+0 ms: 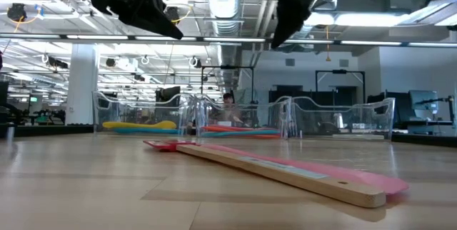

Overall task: Pick & Place Kitchen Items
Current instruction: Put the pink spatula into the middle transparent bin

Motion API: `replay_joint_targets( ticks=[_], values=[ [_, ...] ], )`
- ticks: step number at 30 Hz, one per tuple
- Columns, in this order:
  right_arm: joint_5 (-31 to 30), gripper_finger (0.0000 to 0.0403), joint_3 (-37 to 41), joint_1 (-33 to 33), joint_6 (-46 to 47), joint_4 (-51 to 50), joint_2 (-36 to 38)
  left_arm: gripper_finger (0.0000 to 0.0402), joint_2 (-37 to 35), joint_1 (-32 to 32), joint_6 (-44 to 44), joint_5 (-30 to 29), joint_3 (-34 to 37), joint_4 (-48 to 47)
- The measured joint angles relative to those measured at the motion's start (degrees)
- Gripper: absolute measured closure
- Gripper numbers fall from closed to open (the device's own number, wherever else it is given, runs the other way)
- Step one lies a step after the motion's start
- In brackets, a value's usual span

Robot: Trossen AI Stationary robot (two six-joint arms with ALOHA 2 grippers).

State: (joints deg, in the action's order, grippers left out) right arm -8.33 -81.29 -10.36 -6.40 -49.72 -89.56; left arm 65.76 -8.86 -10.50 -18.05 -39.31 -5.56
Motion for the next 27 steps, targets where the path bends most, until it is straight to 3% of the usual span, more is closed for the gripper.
replay_joint_targets(
  ticks=[7,27],
  values=[
    [-6.8,0.0402,6.0,7.8,14.1,1.6,-0.1,0.0399,0.0,0.0,-1.2,0.0,0.0,0.0],
    [-7.0,0.0403,6.6,23.0,41.1,8.5,-11.4,0.0399,0.0,0.0,-1.3,0.0,0.0,0.0]
  ],
)
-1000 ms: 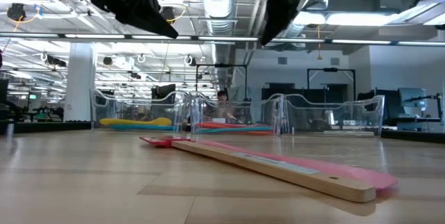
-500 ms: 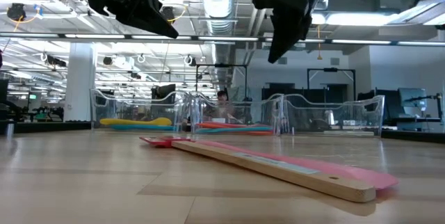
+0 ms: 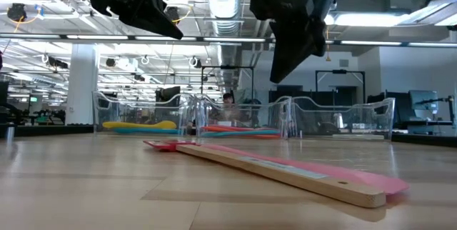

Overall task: Pick & Place Kitchen Items
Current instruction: Put the pink spatula into the middle transparent bin

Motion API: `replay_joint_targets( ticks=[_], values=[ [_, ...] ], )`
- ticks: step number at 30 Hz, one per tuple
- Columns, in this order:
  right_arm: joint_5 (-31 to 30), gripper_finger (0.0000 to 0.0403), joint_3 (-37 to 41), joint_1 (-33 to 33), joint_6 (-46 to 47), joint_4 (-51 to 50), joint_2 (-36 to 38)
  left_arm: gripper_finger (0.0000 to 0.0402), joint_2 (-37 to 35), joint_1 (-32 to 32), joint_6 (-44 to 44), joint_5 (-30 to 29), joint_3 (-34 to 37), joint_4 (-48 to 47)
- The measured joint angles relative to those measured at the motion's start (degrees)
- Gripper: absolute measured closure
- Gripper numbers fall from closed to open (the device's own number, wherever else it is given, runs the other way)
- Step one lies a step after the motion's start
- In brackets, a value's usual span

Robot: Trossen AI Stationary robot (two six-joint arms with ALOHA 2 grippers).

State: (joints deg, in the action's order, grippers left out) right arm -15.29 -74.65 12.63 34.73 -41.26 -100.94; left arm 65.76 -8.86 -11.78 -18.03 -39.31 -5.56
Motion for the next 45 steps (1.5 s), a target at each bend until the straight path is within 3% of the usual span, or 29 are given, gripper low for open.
replay_joint_targets(
  ticks=[11,19,28,34,45],
  values=[
    [-0.5,0.0403,-0.1,7.6,18.0,2.0,-1.6,0.0399,0.0,0.0,0.0,0.0,0.0,0.2],
    [-4.5,0.0403,-0.1,13.2,22.1,10.7,-1.6,0.0399,0.0,0.0,0.0,0.0,0.0,0.5],
    [-9.7,0.0403,-0.2,16.3,29.5,11.0,-3.1,0.0399,0.0,0.0,0.1,0.1,0.0,0.5],
    [-6.7,0.0403,-1.2,16.6,32.9,9.2,-8.4,0.0399,0.0,0.0,0.1,0.1,0.0,0.5],
    [-1.0,0.0403,-12.1,16.4,32.4,7.8,-19.5,0.0399,0.0,0.0,0.1,0.2,0.0,2.0]
  ],
)
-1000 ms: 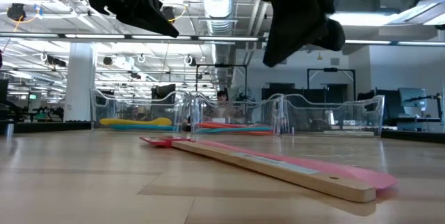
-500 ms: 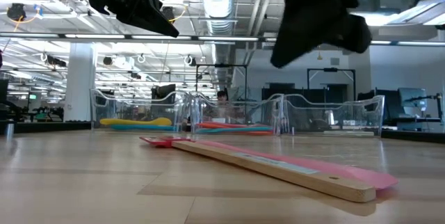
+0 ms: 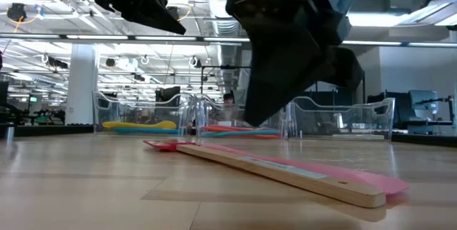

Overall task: Pick & Place Kitchen Items
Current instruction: Put the pink spatula into the middle transparent bin

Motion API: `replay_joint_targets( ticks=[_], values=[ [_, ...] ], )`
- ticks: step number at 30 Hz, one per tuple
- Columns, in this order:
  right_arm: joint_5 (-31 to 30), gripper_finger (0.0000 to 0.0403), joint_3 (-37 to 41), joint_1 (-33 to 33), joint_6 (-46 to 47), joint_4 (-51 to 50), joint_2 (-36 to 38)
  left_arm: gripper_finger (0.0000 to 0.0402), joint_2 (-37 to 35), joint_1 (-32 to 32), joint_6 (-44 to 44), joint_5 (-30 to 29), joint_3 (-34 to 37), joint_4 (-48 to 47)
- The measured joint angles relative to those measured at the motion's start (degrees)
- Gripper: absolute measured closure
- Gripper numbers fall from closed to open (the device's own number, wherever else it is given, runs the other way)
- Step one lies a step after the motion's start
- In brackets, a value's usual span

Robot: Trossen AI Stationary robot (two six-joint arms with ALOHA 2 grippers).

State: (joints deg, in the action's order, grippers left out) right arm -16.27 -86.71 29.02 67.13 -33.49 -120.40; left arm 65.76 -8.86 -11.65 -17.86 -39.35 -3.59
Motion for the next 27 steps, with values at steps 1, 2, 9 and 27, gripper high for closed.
replay_joint_targets(
  ticks=[1,2,9,27],
  values=[
    [0.0,0.0403,-0.6,0.0,0.0,-0.9,-0.4,0.0399,0.0,0.0,0.0,0.0,0.0,0.2],
    [0.5,0.0403,-1.3,0.0,0.0,-1.0,-1.2,0.0399,0.0,0.0,0.0,0.0,0.0,0.1],
    [1.5,0.0403,-2.4,-0.5,-0.6,-1.6,-3.6,0.0399,0.0,0.0,0.1,-0.1,0.0,0.2],
    [4.2,0.0403,-2.3,-1.7,-1.1,-2.6,-3.7,0.0399,0.0,0.0,0.1,-0.1,0.0,0.0]
  ],
)
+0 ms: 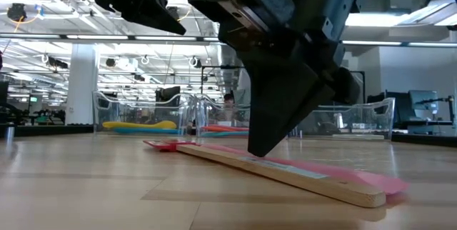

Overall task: Pick & Place Kitchen Items
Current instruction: Put the pink spatula into the middle transparent bin

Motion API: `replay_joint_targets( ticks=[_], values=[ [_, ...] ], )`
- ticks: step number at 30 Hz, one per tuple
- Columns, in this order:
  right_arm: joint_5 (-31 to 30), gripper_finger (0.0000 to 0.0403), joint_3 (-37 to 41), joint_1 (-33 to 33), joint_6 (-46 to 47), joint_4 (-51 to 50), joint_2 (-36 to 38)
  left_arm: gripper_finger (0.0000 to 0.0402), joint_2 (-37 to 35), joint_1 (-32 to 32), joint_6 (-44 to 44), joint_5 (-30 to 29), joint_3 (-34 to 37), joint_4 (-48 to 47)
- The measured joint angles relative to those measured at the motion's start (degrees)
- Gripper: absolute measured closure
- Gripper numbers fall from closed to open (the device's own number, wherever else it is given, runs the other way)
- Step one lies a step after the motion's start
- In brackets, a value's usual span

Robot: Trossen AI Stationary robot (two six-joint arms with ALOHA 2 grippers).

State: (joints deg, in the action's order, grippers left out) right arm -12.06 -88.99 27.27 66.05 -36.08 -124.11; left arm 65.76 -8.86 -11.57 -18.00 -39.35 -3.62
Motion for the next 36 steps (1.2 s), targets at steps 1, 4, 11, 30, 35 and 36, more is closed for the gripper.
replay_joint_targets(
  ticks=[1,4,11,30,35,36],
  values=[
    [0.0,0.0403,0.3,0.0,0.1,0.5,0.0,0.0399,0.0,0.0,0.0,0.0,0.0,0.0],
    [0.0,0.0403,1.4,0.0,0.4,1.5,0.0,0.0399,0.0,0.0,0.0,0.0,0.0,0.0],
    [-0.2,0.0403,2.8,-0.3,1.3,1.7,0.2,0.0399,0.0,0.0,0.0,0.0,0.0,0.0],
    [-3.0,0.0403,2.9,-2.6,-2.1,-6.0,0.2,0.0399,0.0,0.0,0.0,0.0,0.0,0.0],
    [-5.7,0.0403,3.0,-3.3,-3.5,-7.7,0.2,0.0399,0.0,0.0,0.0,0.0,0.0,0.0],
    [-5.9,0.0403,3.1,-3.6,-3.8,-7.8,0.2,0.0399,0.0,0.0,0.0,0.0,0.0,0.0]
  ],
)
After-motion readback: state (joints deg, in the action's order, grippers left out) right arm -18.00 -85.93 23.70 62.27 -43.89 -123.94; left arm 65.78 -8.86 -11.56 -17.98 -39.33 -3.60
